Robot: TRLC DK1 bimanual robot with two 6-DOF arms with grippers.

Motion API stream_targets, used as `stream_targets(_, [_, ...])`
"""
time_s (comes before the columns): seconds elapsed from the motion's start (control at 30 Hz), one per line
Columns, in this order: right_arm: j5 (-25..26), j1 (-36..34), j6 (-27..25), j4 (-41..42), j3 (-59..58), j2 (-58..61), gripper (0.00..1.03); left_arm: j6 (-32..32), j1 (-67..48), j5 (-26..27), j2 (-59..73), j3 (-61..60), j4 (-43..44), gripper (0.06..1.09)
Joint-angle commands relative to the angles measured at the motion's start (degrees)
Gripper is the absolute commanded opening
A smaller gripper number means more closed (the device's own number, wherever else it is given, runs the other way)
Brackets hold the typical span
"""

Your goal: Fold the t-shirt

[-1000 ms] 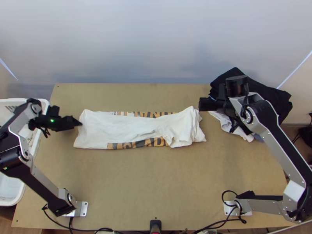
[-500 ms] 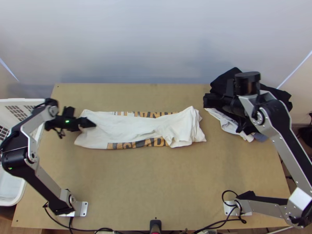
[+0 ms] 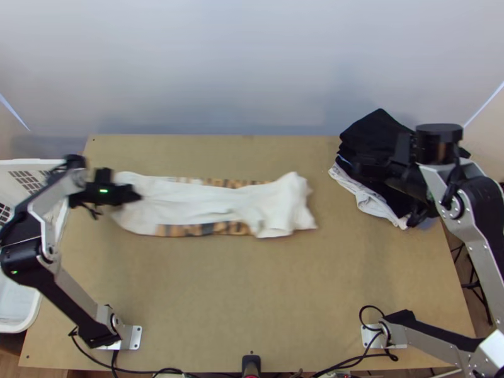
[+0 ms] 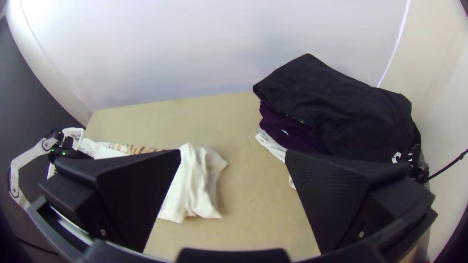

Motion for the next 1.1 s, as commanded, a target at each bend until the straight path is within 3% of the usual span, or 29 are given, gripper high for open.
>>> stream_targets(0.0, [-0.2,-1.9,-0.8,-0.8,-2.6,-3.1,0.99,9.6,15.7,-3.5,2.5,11.5,-10.6,0.09])
stream_targets(0.17, [-0.3,-1.7,-0.4,-0.7,-3.8,-3.3,0.99,11.6,17.3,-6.3,1.0,16.6,-20.3,0.09])
stream_targets(0.4, [-0.4,-1.2,1.2,0.1,-5.4,-3.4,0.99,1.7,-4.4,-6.4,-11.5,17.1,-31.7,0.09])
stream_targets(0.67, [-0.4,-2.0,1.3,0.2,-7.4,-5.4,0.99,-12.4,-31.3,-6.4,-8.8,25.8,-31.1,0.09])
stream_targets(1.07, [-0.4,-1.5,4.3,0.6,-13.0,-10.9,0.99,-19.6,-45.2,-7.4,11.6,44.3,-28.7,0.09])
